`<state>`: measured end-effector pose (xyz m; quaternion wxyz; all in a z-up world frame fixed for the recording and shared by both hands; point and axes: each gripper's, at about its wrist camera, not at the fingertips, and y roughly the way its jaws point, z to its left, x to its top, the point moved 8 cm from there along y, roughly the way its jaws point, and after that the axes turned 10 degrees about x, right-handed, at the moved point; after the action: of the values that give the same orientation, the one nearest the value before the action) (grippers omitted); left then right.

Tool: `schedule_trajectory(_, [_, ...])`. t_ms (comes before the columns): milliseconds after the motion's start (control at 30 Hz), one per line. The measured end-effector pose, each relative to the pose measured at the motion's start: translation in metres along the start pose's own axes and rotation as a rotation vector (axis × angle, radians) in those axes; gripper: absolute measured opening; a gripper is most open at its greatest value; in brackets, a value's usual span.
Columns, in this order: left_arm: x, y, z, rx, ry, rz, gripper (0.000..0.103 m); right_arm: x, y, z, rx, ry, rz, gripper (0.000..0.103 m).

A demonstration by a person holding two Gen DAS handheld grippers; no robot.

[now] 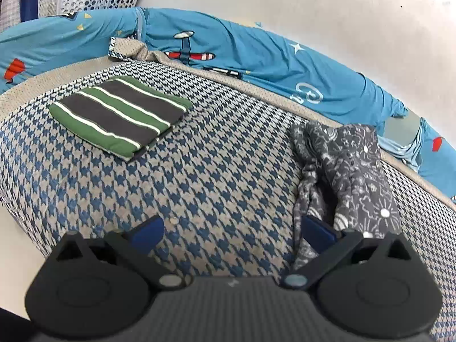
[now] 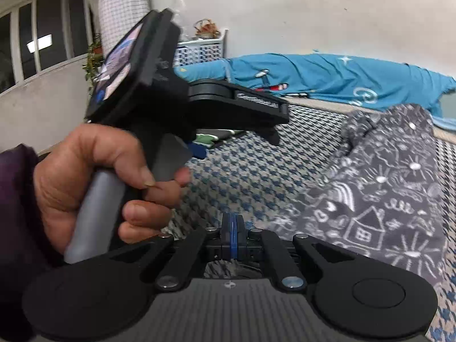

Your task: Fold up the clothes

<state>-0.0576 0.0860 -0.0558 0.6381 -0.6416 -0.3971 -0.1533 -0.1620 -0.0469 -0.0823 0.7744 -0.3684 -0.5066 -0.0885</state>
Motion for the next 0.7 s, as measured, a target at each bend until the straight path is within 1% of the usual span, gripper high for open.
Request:
schedule_trajectory(100, [-0.001,0.000,-0.002,-0.004,0.004,-0.003,0.103,-0.002,-0.005,-0.010,-0.052,0.013,-0.005,0.004])
schedule_trajectory(133, [-0.001,-0.001,-0.003,-0.004,0.006,-0.004,0.103,-0.001,-0.008,-0.012,-0.070,0.009,-0.009,0.006])
schedule_trajectory(200, [-0.002,0.000,-0.003,-0.002,0.006,0.000,0.103,-0.001,-0.013,-0.016,-0.100,-0.001,-0.019,0.017])
schedule_trajectory(233, [-0.003,0.001,-0.004,-0.002,0.006,0.002,0.103,0.000,-0.016,-0.017,-0.116,-0.009,-0.025,0.021])
schedule_trajectory(300, [-0.003,0.001,-0.004,0.000,0.007,0.003,0.103,0.003,-0.018,-0.021,-0.152,-0.031,-0.034,0.034])
schedule_trajectory(367, [-0.004,0.001,-0.005,-0.001,0.011,0.005,0.103,0.002,-0.017,-0.023,-0.178,-0.053,-0.028,0.041])
schedule_trajectory(400, [-0.005,0.001,-0.005,-0.002,0.014,0.005,0.103,0.000,-0.015,-0.024,-0.180,-0.057,-0.017,0.042])
schedule_trajectory(533, [-0.006,0.001,-0.006,-0.002,0.023,0.007,0.103,-0.010,-0.002,-0.023,-0.177,-0.092,0.036,0.043])
schedule_trajectory(600, [-0.007,0.001,-0.007,-0.003,0.024,0.011,0.103,-0.016,0.006,-0.026,-0.217,-0.132,0.066,0.043])
schedule_trajectory(633, [-0.008,0.002,-0.007,-0.004,0.025,0.013,0.103,-0.019,0.008,-0.028,-0.229,-0.130,0.074,0.043])
schedule_trajectory(667, [-0.008,0.001,-0.007,-0.005,0.026,0.013,0.103,-0.021,0.011,-0.031,-0.239,-0.128,0.082,0.041])
schedule_trajectory(700, [-0.008,0.001,-0.007,-0.005,0.028,0.013,0.103,-0.022,0.013,-0.034,-0.240,-0.117,0.086,0.032])
